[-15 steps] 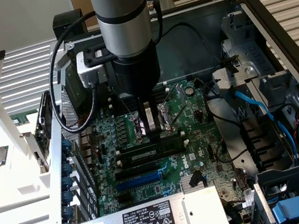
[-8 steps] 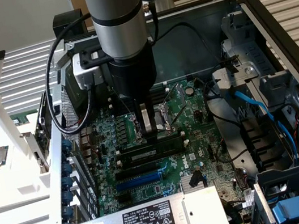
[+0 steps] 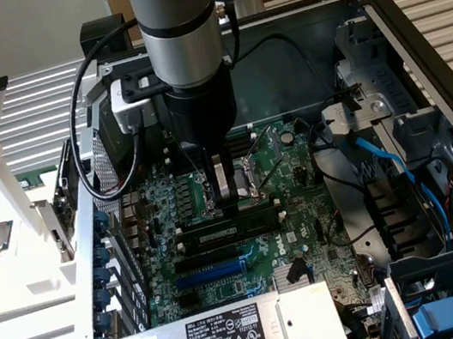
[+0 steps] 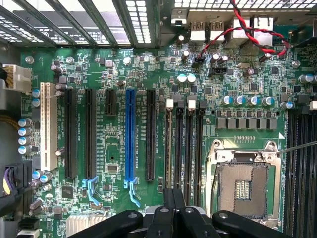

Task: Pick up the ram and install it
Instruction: 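Press down the ram until it locks into place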

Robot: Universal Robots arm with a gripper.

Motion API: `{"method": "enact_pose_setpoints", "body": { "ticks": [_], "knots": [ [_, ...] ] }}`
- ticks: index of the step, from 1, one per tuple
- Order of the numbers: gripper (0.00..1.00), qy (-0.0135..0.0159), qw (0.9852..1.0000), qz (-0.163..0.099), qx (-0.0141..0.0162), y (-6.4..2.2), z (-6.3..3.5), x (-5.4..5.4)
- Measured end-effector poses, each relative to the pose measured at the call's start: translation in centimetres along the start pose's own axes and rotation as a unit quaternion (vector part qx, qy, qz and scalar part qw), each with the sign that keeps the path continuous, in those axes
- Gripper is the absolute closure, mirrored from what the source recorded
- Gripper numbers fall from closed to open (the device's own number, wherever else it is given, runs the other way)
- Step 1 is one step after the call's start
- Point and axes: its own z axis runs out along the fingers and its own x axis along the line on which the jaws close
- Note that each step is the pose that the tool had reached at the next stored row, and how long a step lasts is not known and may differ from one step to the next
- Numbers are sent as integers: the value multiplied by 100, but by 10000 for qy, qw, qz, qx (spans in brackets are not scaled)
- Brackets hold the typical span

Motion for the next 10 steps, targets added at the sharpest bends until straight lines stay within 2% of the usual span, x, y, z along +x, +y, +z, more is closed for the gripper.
{"method": "enact_pose_setpoints", "body": {
  "ticks": [10],
  "knots": [
    [90, 4, 10000, -1, 0, -14, 34, -2]
  ]
}}
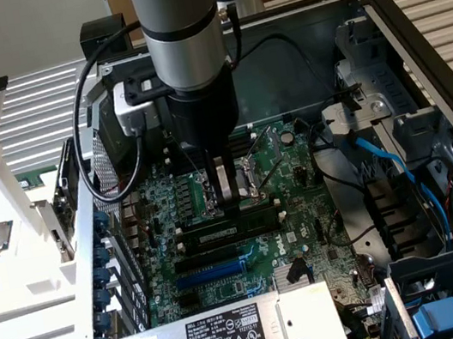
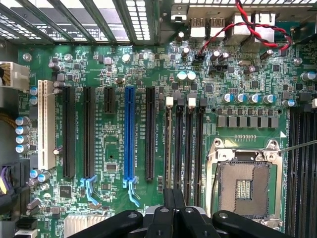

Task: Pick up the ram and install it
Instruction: 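Press down the ram until it locks into place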

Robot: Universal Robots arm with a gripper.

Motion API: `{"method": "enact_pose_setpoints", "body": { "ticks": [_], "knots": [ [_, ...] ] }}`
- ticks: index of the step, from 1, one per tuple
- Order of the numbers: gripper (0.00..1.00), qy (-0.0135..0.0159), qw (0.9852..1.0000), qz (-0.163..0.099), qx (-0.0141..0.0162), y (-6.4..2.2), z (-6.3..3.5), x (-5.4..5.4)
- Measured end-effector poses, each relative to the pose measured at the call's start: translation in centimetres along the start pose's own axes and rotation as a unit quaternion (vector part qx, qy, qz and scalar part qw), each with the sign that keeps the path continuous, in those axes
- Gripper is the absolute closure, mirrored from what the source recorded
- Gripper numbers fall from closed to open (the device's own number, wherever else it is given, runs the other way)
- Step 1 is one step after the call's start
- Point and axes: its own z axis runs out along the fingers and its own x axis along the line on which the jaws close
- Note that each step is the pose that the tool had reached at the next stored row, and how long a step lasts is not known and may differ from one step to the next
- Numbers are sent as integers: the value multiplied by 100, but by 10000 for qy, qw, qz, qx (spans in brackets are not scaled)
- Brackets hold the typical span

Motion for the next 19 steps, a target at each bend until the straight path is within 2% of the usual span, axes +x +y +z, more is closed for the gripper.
{"method": "enact_pose_setpoints", "body": {
  "ticks": [9, 19],
  "knots": [
    [90, 2, 10000, 0, 0, -2, 29, -1],
    [90, 23, 10000, -1, 0, -1, 36, 0]
  ]
}}
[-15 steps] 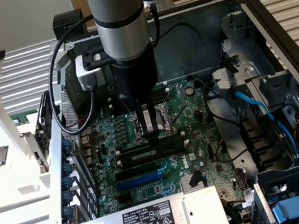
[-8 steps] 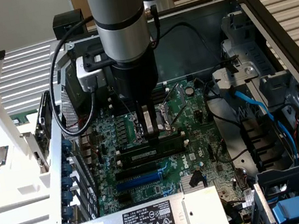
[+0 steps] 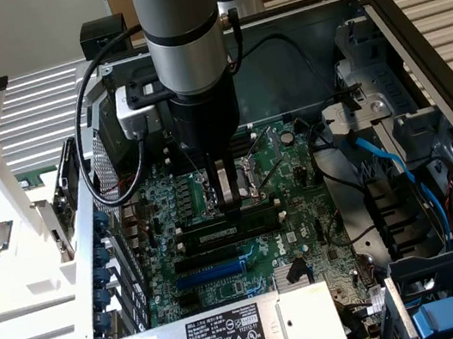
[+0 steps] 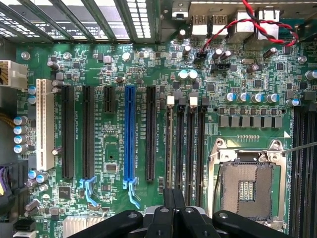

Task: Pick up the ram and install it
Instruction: 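Press down the ram until it locks into place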

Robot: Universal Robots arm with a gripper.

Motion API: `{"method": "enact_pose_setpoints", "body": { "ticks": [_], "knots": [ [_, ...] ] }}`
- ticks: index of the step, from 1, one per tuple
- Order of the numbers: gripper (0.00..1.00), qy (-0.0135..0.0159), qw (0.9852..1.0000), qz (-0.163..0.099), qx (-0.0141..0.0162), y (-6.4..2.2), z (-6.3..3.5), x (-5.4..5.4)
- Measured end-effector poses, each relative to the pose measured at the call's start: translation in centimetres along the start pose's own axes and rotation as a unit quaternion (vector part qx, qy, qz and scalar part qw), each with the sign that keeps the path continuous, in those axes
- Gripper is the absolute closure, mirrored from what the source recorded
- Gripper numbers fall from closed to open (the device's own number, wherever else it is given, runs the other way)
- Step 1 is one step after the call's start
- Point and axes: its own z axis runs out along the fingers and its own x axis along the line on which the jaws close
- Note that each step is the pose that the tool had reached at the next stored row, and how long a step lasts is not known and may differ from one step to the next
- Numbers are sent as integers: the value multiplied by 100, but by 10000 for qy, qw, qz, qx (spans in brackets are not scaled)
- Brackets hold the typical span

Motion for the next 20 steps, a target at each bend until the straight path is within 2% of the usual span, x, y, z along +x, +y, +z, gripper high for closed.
{"method": "enact_pose_setpoints", "body": {
  "ticks": [6, 20],
  "knots": [
    [90, 10, 10000, 0, 0, 0, 5, 0],
    [90, 13, 10000, 0, 0, 1, 16, 9]
  ]
}}
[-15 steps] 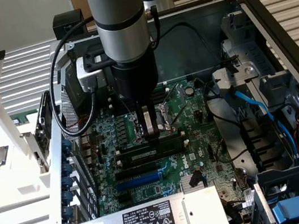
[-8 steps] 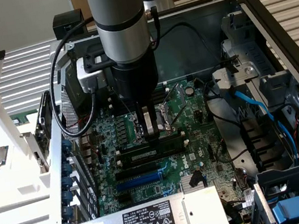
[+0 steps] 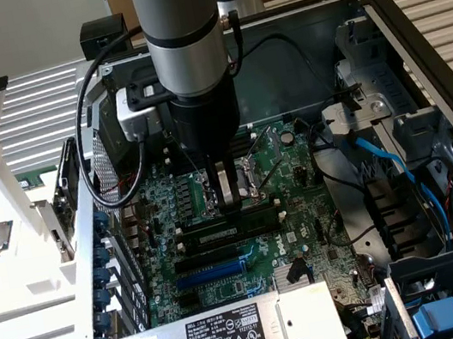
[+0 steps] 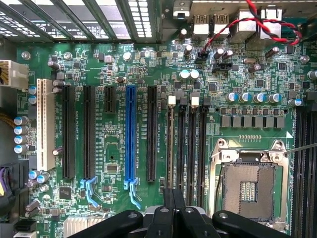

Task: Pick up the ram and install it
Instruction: 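Press down the ram until it locks into place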

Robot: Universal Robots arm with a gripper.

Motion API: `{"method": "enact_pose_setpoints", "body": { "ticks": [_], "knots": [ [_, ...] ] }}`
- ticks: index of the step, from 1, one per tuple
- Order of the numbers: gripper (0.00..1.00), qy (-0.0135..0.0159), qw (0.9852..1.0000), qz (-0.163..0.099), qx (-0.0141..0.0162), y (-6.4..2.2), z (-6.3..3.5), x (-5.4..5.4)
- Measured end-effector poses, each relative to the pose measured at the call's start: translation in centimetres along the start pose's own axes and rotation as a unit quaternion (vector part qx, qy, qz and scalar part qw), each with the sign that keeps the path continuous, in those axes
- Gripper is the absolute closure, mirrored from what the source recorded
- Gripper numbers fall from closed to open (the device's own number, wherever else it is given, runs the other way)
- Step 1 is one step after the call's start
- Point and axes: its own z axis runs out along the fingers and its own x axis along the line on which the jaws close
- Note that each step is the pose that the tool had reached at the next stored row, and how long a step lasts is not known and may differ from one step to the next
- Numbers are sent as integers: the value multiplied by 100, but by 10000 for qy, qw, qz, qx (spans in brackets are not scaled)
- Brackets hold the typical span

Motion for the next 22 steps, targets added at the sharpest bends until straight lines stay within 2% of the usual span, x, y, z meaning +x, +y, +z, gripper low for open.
{"method": "enact_pose_setpoints", "body": {
  "ticks": [22],
  "knots": [
    [90, 5, 10000, 0, 0, 0, -4, 15]
  ]
}}
